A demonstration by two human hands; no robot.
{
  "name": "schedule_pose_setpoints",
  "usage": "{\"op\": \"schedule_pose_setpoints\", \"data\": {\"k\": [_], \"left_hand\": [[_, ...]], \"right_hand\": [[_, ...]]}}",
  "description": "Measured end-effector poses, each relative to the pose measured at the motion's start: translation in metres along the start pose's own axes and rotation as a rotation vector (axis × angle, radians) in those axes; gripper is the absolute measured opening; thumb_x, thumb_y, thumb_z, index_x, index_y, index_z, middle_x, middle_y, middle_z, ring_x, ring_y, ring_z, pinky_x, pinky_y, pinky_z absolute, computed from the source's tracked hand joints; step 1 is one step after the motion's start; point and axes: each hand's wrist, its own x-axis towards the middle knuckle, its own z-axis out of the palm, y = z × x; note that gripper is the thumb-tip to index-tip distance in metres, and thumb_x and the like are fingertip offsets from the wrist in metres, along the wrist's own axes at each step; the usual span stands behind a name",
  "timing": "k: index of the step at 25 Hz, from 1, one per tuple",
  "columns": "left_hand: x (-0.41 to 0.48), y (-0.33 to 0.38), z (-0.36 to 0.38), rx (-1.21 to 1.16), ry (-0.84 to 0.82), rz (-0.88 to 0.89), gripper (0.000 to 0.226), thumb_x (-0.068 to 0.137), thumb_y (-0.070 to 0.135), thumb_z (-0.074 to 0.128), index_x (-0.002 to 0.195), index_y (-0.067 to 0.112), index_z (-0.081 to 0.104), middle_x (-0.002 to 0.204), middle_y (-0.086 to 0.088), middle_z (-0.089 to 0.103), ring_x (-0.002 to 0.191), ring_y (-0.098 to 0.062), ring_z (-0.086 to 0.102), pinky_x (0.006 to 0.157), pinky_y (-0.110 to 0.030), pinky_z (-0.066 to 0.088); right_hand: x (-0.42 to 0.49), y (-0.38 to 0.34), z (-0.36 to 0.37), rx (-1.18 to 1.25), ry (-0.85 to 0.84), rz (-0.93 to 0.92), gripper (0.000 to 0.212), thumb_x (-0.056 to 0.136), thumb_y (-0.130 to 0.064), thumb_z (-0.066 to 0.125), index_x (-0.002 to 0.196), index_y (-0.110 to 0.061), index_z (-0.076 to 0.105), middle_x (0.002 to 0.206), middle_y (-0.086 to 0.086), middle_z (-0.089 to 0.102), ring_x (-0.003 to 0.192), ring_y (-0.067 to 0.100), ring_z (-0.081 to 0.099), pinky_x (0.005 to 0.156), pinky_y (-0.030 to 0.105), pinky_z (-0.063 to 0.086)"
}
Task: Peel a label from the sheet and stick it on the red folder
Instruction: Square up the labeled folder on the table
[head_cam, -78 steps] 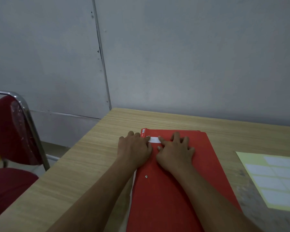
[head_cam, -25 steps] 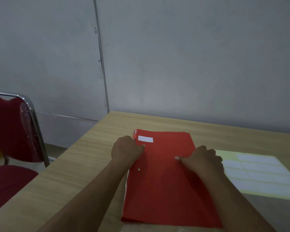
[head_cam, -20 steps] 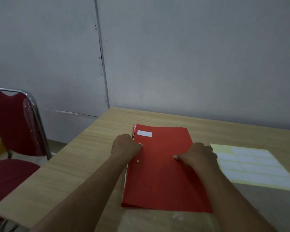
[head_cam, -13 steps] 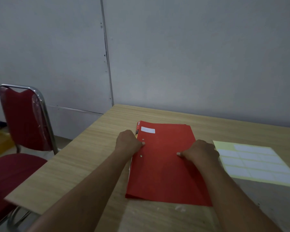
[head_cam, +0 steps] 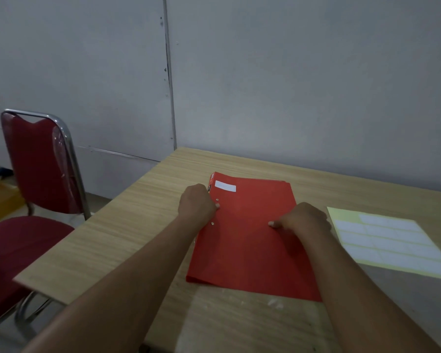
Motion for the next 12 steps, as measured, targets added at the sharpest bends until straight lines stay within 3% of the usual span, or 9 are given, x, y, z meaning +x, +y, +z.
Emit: {"op": "schedule_pose_setpoints", "data": {"k": [7,12], "left_hand": [[0.017,-0.023,-0.008,0.020,0.042,-0.023,0.039,0.081,0.038,0.075,0.096,0.004,0.062,0.106,-0.016,0.067,0.099,-0.031,0.065,0.069,-0.030,0.040],[0.038,-0.049,-0.018,0.050,0.071,-0.052,0.040,0.082,0.039,0.075,0.072,0.013,0.046,0.100,-0.015,0.067,0.095,-0.030,0.065,0.066,-0.032,0.040]], "right_hand": [[-0.005,-0.021,0.025,0.031,0.110,-0.089,0.089,0.061,-0.064,0.085,0.126,-0.007,0.061,0.131,0.017,0.059,0.126,0.036,0.050,0.096,0.039,0.045],[-0.008,-0.048,0.053,0.136,0.163,-0.130,0.094,0.062,-0.062,0.085,0.130,-0.005,0.054,0.137,0.022,0.049,0.129,0.038,0.044,0.102,0.044,0.042]]}}
